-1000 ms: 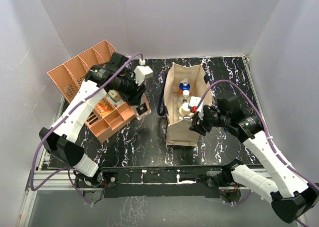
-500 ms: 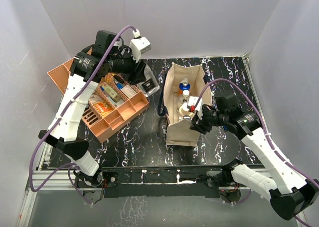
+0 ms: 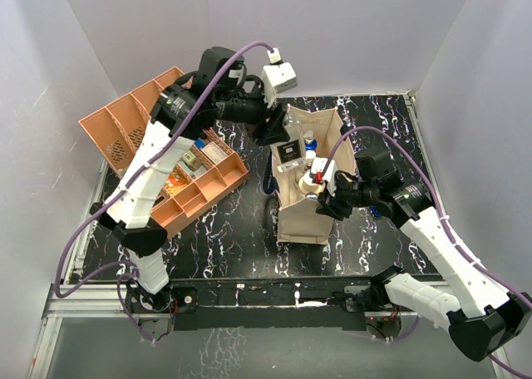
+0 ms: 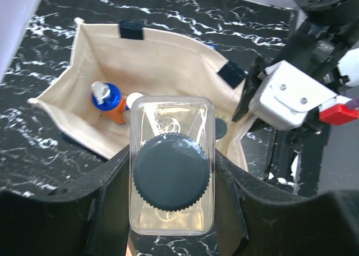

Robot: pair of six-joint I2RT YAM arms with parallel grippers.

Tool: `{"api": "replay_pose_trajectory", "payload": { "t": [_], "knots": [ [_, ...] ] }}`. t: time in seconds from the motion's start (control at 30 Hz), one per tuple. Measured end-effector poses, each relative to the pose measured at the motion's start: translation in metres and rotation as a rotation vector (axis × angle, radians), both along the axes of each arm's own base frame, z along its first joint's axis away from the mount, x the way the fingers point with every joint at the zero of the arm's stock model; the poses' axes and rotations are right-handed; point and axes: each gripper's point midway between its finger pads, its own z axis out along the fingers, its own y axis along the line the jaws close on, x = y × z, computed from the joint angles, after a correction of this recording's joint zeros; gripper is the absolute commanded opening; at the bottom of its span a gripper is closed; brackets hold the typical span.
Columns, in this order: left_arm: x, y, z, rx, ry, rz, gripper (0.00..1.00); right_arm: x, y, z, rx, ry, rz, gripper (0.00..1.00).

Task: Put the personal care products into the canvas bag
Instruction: Pick up the care product from the center of the board, then place the care product in the canvas bag.

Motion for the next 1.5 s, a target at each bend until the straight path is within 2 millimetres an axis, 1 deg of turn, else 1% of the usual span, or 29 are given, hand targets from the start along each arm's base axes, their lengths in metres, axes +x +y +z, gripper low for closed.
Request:
{"api": "replay_pose_trajectory", "payload": {
  "t": [0.07,0.2,0.23,0.27,0.37,0.5,0.73,1.03,1.23,1.5],
  "knots": [
    [-0.006,-0.011,-0.003,-0.01,0.024,-0.033,0.0,0.0,0.0,0.0,0.0,-0.001,0.0,0.31],
    [-0.008,-0.028,-0.013,-0.011,0.056,-0.065,0.0,-0.002,-0.002,0.003,0.001,-0.016,0.0,0.3],
    [-0.009,-0.033,-0.017,-0.006,0.064,-0.076,0.0,-0.003,-0.003,0.005,0.003,-0.027,0.0,0.29],
    [-0.012,-0.043,-0.025,0.003,0.079,-0.101,0.0,-0.006,-0.006,0.012,0.01,-0.064,0.005,0.27],
    [-0.017,-0.051,-0.031,0.01,0.09,-0.127,0.0,-0.009,-0.007,0.015,0.014,-0.083,0.01,0.22],
    [-0.033,-0.06,-0.038,0.012,0.122,-0.188,0.0,-0.014,-0.009,0.017,0.01,-0.109,0.036,0.2],
    [-0.053,-0.068,-0.059,0.031,0.205,-0.263,0.0,-0.018,-0.01,0.01,-0.008,-0.112,0.075,0.08],
    [-0.063,-0.067,-0.076,0.043,0.263,-0.298,0.0,-0.023,-0.009,0.009,-0.005,-0.134,0.113,0.08],
    [-0.065,-0.073,-0.082,0.02,0.275,-0.324,0.0,-0.024,-0.008,0.009,-0.002,-0.136,0.123,0.08],
    [-0.063,-0.077,-0.102,0.027,0.295,-0.327,0.0,-0.023,-0.007,0.007,-0.002,-0.122,0.131,0.08]
  ]
}}
